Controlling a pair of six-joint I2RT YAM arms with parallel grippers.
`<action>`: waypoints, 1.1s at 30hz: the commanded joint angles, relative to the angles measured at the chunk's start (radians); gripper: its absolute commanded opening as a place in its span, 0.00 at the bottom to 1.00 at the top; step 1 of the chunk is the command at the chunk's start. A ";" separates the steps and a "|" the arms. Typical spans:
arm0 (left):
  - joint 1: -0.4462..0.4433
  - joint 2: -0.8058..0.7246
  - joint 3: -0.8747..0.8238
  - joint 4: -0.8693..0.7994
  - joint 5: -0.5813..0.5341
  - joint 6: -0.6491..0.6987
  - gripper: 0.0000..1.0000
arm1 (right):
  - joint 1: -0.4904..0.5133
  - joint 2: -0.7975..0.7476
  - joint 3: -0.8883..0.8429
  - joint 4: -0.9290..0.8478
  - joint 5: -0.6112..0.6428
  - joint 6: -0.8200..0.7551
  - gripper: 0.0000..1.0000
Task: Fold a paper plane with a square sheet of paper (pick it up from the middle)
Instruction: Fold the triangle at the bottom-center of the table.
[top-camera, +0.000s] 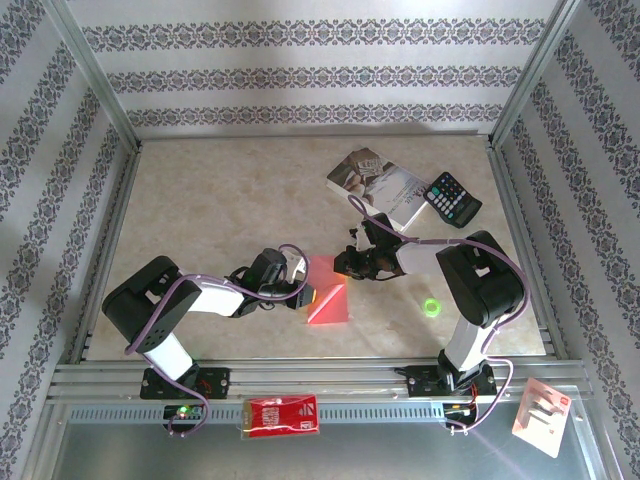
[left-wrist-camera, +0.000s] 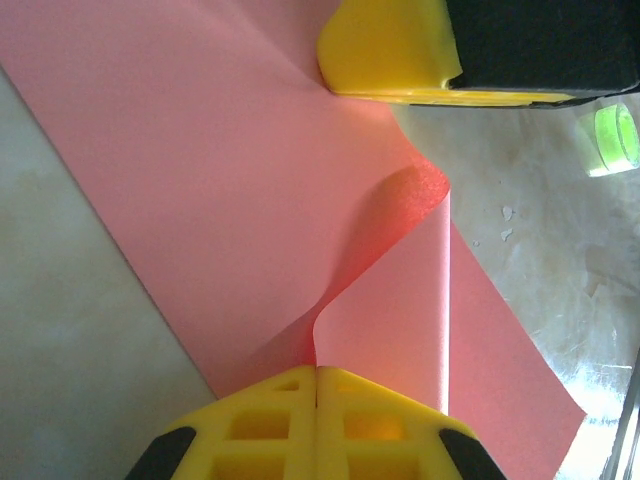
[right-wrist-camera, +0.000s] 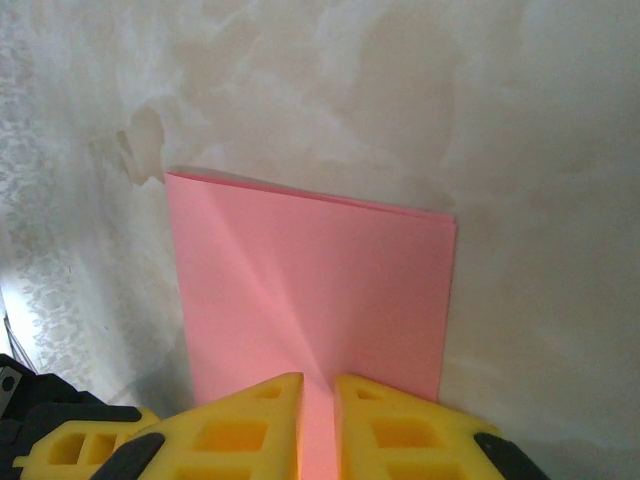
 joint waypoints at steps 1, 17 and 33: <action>0.011 0.022 0.020 -0.035 -0.009 0.022 0.03 | 0.018 0.076 -0.001 0.023 0.023 -0.009 0.18; 0.011 0.032 0.032 -0.076 -0.010 0.037 0.02 | 0.018 0.077 -0.001 0.025 0.023 -0.008 0.18; 0.011 0.031 0.034 -0.155 -0.045 0.057 0.00 | 0.017 0.068 0.010 0.018 0.015 -0.013 0.19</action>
